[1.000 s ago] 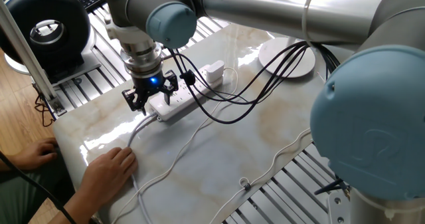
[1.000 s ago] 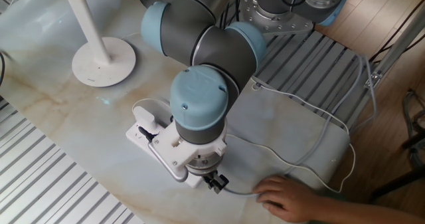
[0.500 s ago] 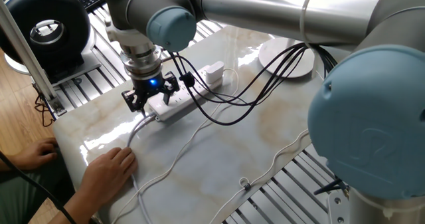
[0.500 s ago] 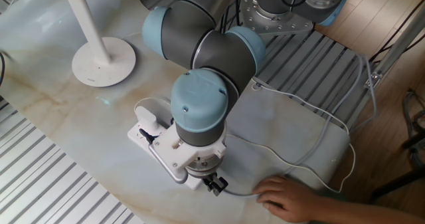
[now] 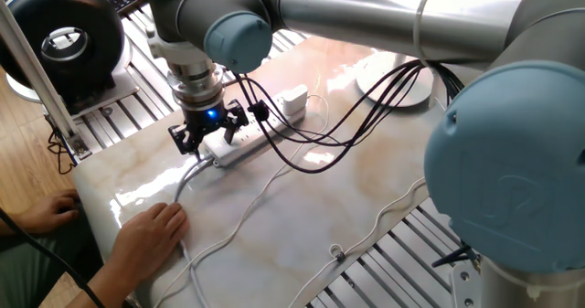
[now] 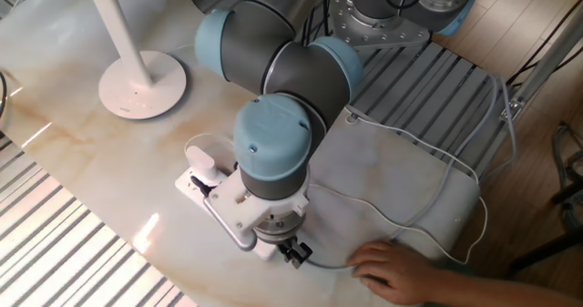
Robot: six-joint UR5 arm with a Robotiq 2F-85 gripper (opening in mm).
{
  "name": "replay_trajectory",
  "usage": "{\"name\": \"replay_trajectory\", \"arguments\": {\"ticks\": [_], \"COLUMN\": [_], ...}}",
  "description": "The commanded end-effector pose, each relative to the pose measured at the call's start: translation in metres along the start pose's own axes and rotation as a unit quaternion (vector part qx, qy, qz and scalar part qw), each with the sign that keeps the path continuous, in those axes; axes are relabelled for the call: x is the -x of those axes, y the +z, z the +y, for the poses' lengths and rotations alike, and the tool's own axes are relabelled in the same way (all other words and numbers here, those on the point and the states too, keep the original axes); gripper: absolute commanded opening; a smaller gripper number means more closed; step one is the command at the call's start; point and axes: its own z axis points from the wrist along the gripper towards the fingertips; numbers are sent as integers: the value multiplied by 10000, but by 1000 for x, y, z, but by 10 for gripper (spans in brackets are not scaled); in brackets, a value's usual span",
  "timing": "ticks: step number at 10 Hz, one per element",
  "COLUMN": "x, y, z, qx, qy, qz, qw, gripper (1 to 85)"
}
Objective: Plug in the power cord of the desk lamp, turn on the socket, and light up the desk lamp
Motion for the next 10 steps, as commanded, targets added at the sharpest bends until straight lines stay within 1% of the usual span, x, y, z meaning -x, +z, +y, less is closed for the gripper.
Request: {"name": "replay_trajectory", "arguments": {"ticks": [1,2,5,7,10], "x": [-1,-2,-4,-2,0], "y": [-3,-4,-21,-27,-33], "z": [2,2,4,7,8], "qx": [74,92,136,211,249], "qy": [31,23,-9,-18,-42], "qz": [25,52,161,174,180], "qw": [10000,9999,9998,9996,9995], "gripper": [653,653,653,653,653]}}
